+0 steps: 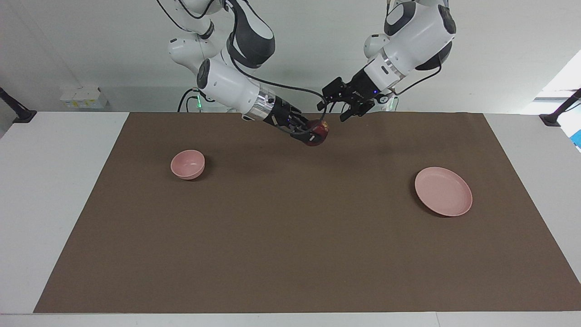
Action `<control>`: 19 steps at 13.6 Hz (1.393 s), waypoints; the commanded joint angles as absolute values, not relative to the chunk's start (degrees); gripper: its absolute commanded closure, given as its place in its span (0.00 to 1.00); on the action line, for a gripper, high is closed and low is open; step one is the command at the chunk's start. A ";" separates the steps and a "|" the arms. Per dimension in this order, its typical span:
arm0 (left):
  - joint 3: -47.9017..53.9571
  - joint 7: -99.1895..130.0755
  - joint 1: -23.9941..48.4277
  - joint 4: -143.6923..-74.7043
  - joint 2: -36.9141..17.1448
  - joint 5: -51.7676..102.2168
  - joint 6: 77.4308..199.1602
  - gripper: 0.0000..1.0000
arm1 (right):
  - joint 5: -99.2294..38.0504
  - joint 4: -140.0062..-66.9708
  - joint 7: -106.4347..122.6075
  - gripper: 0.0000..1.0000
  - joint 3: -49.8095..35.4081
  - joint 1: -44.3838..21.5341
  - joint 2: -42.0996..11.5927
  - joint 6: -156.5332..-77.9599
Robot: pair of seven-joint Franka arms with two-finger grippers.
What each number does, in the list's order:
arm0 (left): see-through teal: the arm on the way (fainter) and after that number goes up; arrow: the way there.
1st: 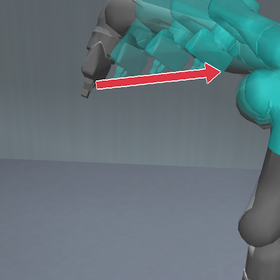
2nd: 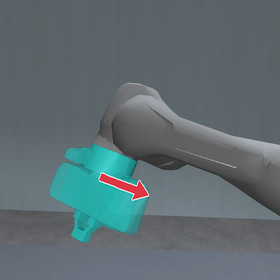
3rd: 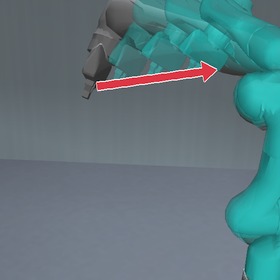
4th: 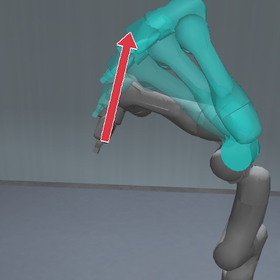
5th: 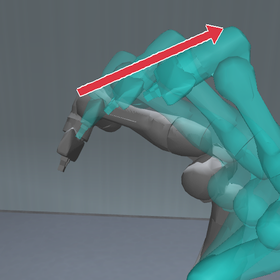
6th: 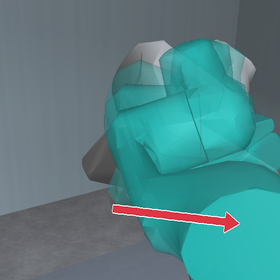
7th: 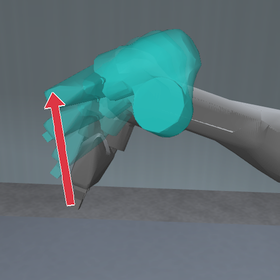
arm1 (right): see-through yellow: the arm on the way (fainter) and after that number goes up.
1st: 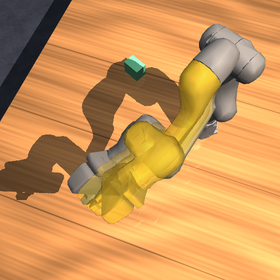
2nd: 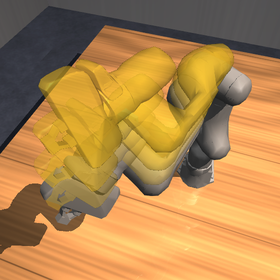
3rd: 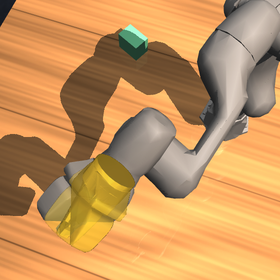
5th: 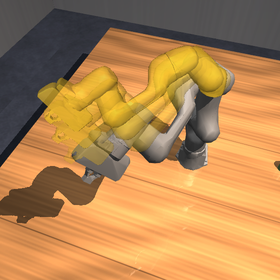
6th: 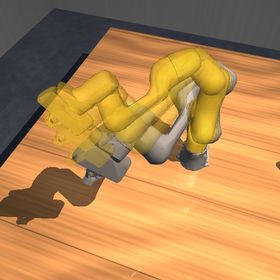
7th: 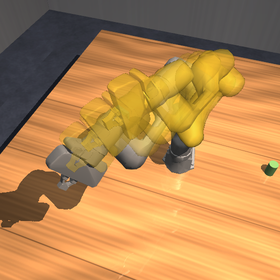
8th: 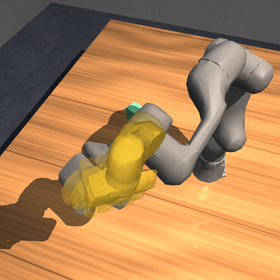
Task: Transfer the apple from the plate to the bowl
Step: 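Carry the apple toward the bowl while the left gripper withdraws, then lower the apple into the pink bowl and open the right gripper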
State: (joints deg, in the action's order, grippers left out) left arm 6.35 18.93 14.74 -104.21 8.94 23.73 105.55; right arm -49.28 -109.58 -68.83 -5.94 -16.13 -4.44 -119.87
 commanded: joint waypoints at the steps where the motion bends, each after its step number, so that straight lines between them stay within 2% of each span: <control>1: 6.24 18.99 12.22 -100.74 9.41 13.66 101.87 0.00 | -40.46 -109.16 -63.74 1.00 -6.42 -11.62 -4.13 -115.15; 4: 6.24 12.96 8.98 -99.50 8.88 4.77 101.78 0.00 | -33.17 -106.27 -57.42 1.00 -6.24 -6.26 -3.87 -107.69; 6: 6.24 5.66 4.77 -97.75 8.79 3.96 99.51 0.00 | -21.07 -104.34 -49.79 1.00 -6.50 -4.58 -3.96 -103.20; 9: 6.24 -7.17 1.76 -94.67 7.56 1.16 92.83 0.00 | -10.92 -103.97 -36.26 1.00 -6.33 -2.21 -3.34 -100.55; 11: 6.24 -7.21 1.50 -92.21 6.16 -0.35 91.77 0.00 | -6.27 -105.20 -25.54 1.00 -6.24 0.34 -2.38 -100.37; 15: 5.80 -6.42 0.79 -90.98 5.19 -0.35 89.21 0.00 | -2.99 -113.35 -14.35 1.00 -6.33 6.75 1.05 -104.66; 19: 6.06 2.02 1.49 -90.17 5.00 -0.35 88.25 0.00 | -2.29 -125.74 -10.28 1.00 -6.42 8.88 4.56 -115.11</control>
State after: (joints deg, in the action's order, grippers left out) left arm 5.50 -0.08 1.44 -91.56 5.43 0.87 90.82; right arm -3.56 -118.34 -11.44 -5.49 8.25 0.41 -109.99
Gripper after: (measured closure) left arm 0.000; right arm 0.282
